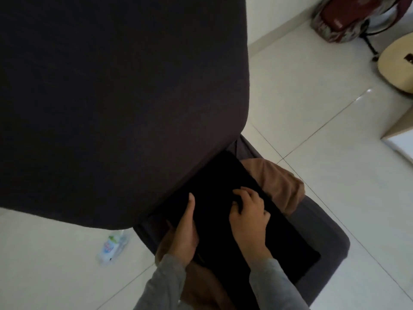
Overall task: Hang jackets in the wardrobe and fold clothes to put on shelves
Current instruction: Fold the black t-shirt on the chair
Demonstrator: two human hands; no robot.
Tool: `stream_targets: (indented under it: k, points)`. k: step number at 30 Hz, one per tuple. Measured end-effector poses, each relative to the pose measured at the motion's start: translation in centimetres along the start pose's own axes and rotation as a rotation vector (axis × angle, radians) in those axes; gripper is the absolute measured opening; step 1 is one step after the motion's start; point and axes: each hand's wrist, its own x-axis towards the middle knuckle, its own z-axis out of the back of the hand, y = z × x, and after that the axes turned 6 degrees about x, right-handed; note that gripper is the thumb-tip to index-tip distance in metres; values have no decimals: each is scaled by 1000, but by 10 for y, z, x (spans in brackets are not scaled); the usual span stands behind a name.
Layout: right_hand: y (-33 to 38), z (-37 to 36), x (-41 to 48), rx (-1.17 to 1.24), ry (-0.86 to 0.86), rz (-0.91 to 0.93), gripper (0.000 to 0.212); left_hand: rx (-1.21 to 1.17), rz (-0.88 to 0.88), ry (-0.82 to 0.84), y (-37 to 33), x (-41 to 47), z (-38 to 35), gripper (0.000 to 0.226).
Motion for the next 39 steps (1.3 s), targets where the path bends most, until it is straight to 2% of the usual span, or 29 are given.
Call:
stream_targets:
  k: [3, 5, 7, 9, 12, 14, 16, 19, 22, 25, 27, 31, 35, 37, 39]
  points:
    - [-8, 16, 22, 75, -46, 22, 31, 0, 33, -116, 5, -10, -9, 64]
    - [-9, 21, 45, 43, 17, 69, 34, 27, 45, -215, 8, -13, -20, 77]
    - [-7, 23, 65, -11, 131, 87, 36, 34, 44, -308, 2, -13, -27, 67]
    - [-6, 22, 78, -59, 243, 83, 37, -43, 95, -463, -4, -12, -30, 44]
    - [-8, 26, 89, -23, 319, 51, 29, -156, 165, -644, -8, -16, -30, 22]
    - [-10, 30, 94, 78, 336, 13, 11, -224, 200, -666, -10, -14, -25, 28]
    - [-11, 37, 98, 100, 365, 74, 23, -244, 210, -724, -10, -20, -22, 28]
    - [-11, 42, 106, 103, 389, 208, 29, -233, 165, -775, -7, -23, -21, 31]
    - [-7, 40, 113, 138, 423, 259, 26, -247, 143, -794, 7, -11, -16, 29]
    - [-6, 34, 119, 195, 423, 197, 17, -351, 197, -773, 12, -1, -12, 19]
    - [-12, 29, 116, 240, 379, 163, 20, -449, 219, -743, 15, 2, -15, 13]
    - [-30, 24, 108, 356, 331, 118, 26, -614, 183, -748, 21, 2, -18, 20]
    - [-24, 19, 114, 415, 366, 40, 27, -733, 178, -704, 19, 7, -13, 18]
    - [-17, 17, 118, 565, 370, -34, 30, -749, 179, -791, 13, 12, -8, 20]
    - [-16, 19, 115, 613, 314, -29, 34, -678, 171, -971, 4, 10, -10, 24]
